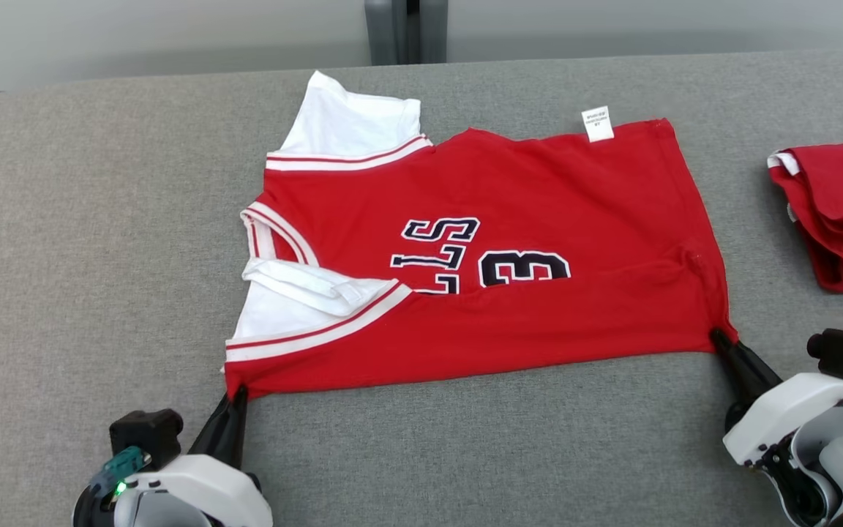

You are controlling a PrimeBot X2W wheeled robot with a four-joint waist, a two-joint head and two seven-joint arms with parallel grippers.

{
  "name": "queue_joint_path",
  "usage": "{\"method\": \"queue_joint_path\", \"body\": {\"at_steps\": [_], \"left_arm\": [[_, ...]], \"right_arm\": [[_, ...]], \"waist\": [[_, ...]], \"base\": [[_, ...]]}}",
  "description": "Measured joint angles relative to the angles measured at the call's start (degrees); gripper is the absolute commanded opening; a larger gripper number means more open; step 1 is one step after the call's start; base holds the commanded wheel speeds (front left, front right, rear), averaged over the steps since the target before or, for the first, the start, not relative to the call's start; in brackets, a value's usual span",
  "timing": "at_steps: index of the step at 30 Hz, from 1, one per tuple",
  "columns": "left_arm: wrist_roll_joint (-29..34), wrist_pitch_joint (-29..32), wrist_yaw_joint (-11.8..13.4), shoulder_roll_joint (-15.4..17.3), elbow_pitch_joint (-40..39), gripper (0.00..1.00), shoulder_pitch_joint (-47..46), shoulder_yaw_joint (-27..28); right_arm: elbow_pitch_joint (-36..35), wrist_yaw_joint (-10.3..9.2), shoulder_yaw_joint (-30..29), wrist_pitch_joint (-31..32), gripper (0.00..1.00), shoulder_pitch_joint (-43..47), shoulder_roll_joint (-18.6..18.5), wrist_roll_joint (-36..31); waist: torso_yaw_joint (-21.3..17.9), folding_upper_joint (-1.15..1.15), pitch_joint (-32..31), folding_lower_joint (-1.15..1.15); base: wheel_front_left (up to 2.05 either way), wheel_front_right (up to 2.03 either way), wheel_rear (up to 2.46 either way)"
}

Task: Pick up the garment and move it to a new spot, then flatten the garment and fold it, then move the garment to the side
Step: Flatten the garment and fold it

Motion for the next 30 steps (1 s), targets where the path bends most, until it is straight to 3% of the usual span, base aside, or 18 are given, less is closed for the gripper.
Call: {"method": "queue_joint_path", "body": {"at_steps": [25, 30], "left_arm": [[-0.76, 5.67, 6.48, 5.38, -16.67, 0.0, 16.57, -1.0], [-0.93, 7.94, 7.38, 6.12, -17.15, 0.0, 17.72, -1.53]], "right_arm": [[-15.27, 0.02, -7.69, 1.13, 0.0, 20.73, -6.04, -0.99], [-17.74, 0.02, -11.27, 2.78, 0.0, 23.26, -5.2, -2.6]], "waist": [[-0.56, 0.0, -3.52, 0.0], [-0.87, 0.0, -3.89, 0.0]], "base": [[0.0, 0.0, 0.0], [0.0, 0.0, 0.0]]}}
